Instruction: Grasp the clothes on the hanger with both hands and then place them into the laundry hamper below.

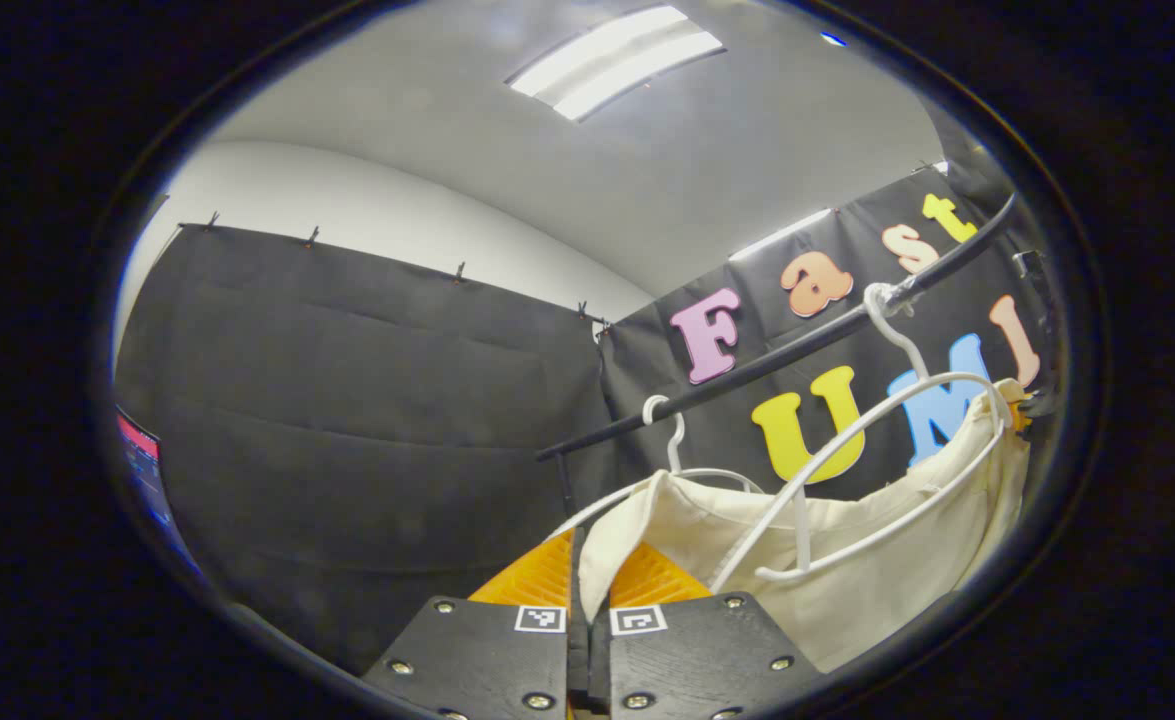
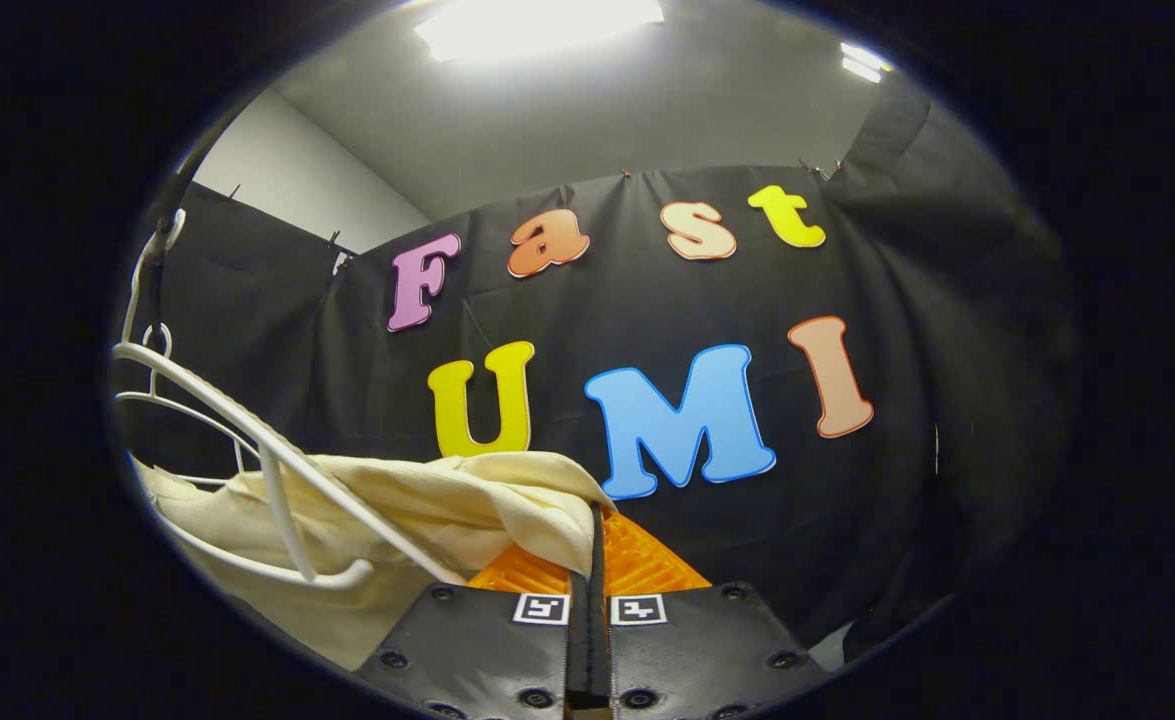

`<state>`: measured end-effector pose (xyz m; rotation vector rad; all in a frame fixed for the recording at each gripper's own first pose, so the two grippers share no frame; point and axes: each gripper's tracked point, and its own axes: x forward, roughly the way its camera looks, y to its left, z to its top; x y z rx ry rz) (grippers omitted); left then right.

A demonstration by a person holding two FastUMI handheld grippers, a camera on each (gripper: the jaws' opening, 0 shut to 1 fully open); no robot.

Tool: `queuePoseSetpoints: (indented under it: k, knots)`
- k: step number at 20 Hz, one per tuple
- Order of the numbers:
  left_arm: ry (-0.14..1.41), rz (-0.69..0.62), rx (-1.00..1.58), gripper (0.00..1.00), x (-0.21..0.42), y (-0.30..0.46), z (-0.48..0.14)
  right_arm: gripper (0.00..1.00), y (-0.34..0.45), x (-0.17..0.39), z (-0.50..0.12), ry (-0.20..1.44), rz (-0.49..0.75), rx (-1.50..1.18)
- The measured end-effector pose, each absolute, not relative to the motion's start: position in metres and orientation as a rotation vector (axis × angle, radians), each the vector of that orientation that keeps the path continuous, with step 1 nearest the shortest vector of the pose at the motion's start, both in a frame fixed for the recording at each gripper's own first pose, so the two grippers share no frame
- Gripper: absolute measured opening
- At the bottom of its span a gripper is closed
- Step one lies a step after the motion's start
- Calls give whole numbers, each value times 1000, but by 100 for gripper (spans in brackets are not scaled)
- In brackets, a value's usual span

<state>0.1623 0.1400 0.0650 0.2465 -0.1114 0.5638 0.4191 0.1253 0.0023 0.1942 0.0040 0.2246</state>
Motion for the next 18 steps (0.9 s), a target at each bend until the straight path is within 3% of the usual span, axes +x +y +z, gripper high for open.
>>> queuePoseSetpoints:
  k: [11,18]
  knots:
    - [7,562,227,1,158,147,-8,1,140,390,-65,117,289,126]
    - [70,423,169,1,148,116,-51,1,136,330,-93,164,286,66]
